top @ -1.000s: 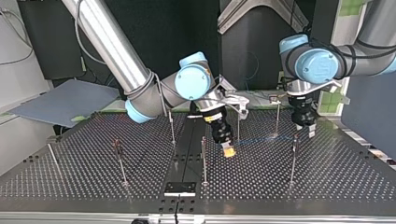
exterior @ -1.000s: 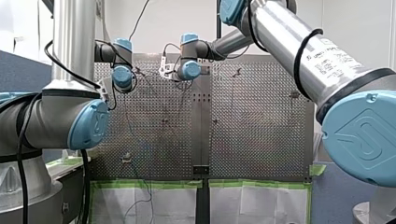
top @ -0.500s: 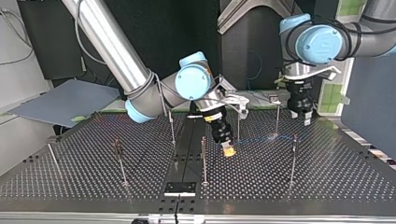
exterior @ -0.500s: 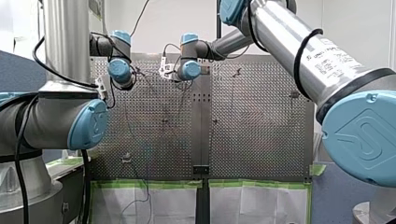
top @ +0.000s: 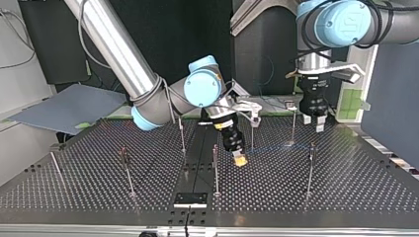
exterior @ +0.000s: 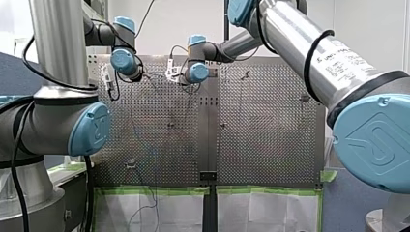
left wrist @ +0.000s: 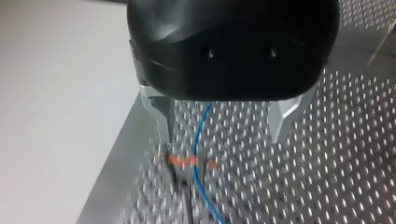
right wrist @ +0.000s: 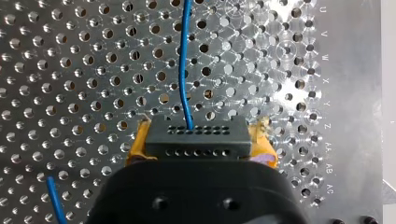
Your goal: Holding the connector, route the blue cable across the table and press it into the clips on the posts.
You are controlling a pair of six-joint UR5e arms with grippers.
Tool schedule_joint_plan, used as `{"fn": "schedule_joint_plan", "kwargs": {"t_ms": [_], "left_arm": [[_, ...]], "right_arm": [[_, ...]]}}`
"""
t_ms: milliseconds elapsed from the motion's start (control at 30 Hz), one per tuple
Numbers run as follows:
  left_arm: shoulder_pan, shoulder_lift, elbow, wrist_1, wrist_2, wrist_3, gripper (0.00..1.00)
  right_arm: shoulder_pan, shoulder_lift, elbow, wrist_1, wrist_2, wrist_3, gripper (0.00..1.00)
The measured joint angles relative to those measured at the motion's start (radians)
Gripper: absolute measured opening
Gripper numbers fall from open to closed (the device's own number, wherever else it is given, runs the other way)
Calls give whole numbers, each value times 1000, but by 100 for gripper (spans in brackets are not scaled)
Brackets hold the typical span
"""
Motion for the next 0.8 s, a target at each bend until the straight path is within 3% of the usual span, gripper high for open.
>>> {"fn": "schedule_joint_plan", "kwargs": {"t_ms": [167, 333, 800], "left_arm": [[-25, -13, 0, 29, 32, 49, 100], [-44, -46, 3, 67, 34, 86, 100], [-70, -103, 38, 182, 4, 98, 100]], "right_arm": [[0, 0, 0, 1, 0, 0, 0], [0, 0, 0, 1, 0, 0, 0], [-2, 0, 0, 3, 0, 0, 0]]}}
